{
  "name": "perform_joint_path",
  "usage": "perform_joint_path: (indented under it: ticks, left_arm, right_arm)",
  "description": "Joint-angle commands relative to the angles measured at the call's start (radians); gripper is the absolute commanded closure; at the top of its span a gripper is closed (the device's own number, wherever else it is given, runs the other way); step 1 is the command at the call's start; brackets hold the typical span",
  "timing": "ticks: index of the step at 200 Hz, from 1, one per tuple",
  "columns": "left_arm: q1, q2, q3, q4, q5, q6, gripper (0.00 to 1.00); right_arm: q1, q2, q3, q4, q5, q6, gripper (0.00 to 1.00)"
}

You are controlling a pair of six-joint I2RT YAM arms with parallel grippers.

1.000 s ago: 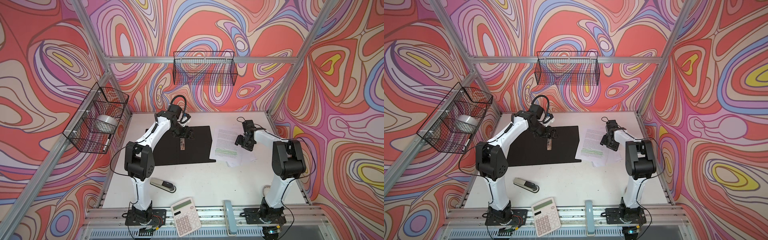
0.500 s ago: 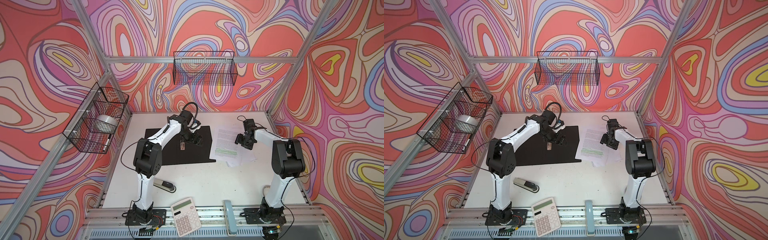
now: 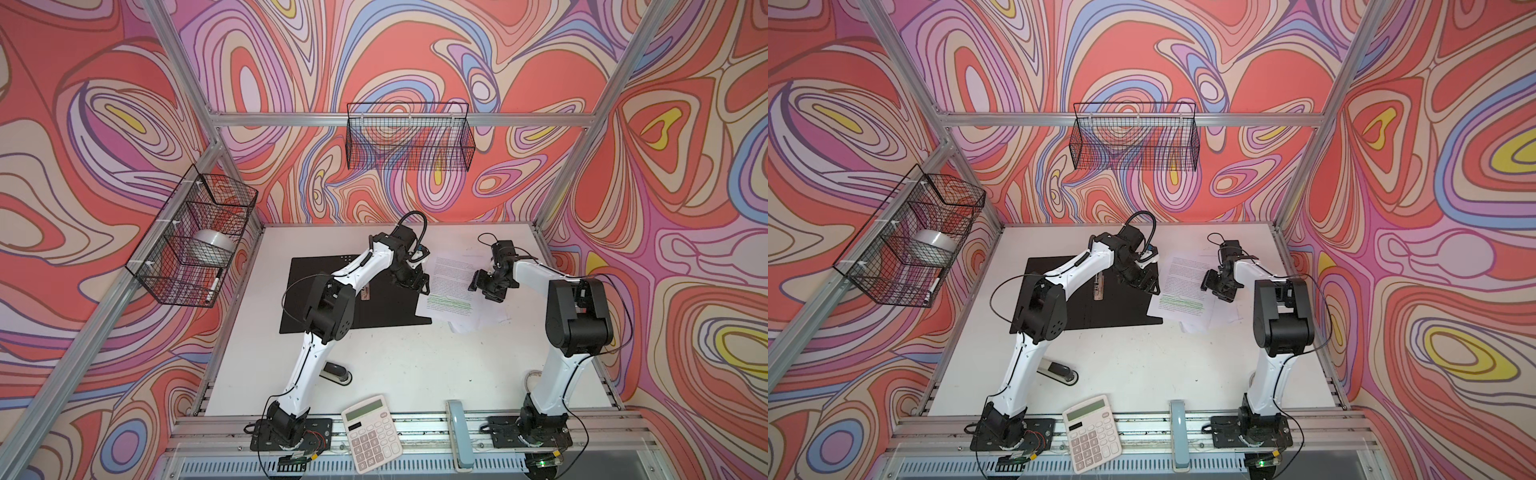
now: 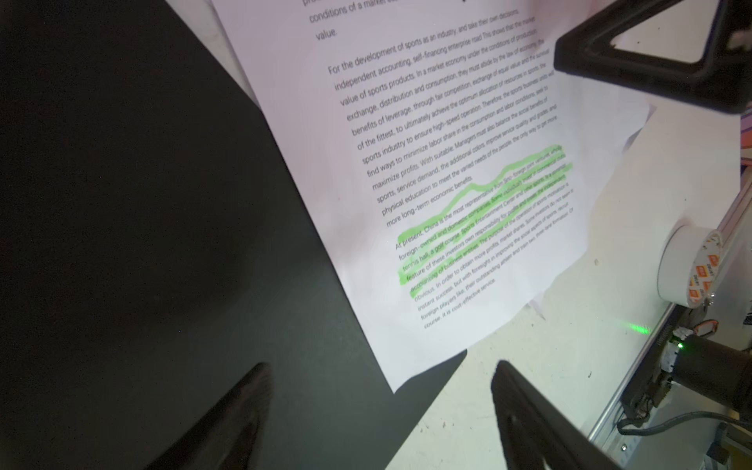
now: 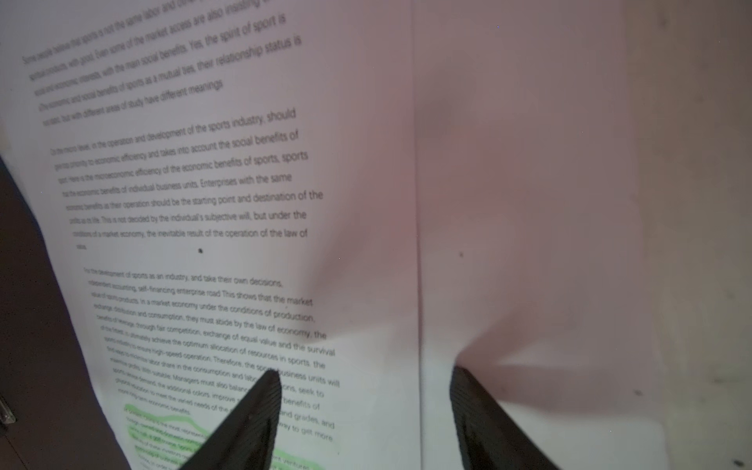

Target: Put the files into the folder

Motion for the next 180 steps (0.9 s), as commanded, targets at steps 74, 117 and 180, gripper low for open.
perform_joint_path:
  ticks: [74, 117, 180]
  left_arm:
    - [-0.016, 0.145, 0.097, -0.041, 0.045, -0.051, 0.2]
    - [-0.018, 0.15, 0.102, -0.046, 0.049, -0.047, 0.21]
    - [-0.019, 0.143, 0.102, -0.05, 0.056, -0.045, 0.21]
  right_arm:
    - [-0.015, 0.017, -0.029, 0.016, -0.206, -0.058, 0.33]
    - [-0.033, -0.01, -0.058, 0.068, -0.317, -0.036, 0.33]
    - [-0.043, -0.086, -0.099, 0.146, -0.438, 0.012, 0.36]
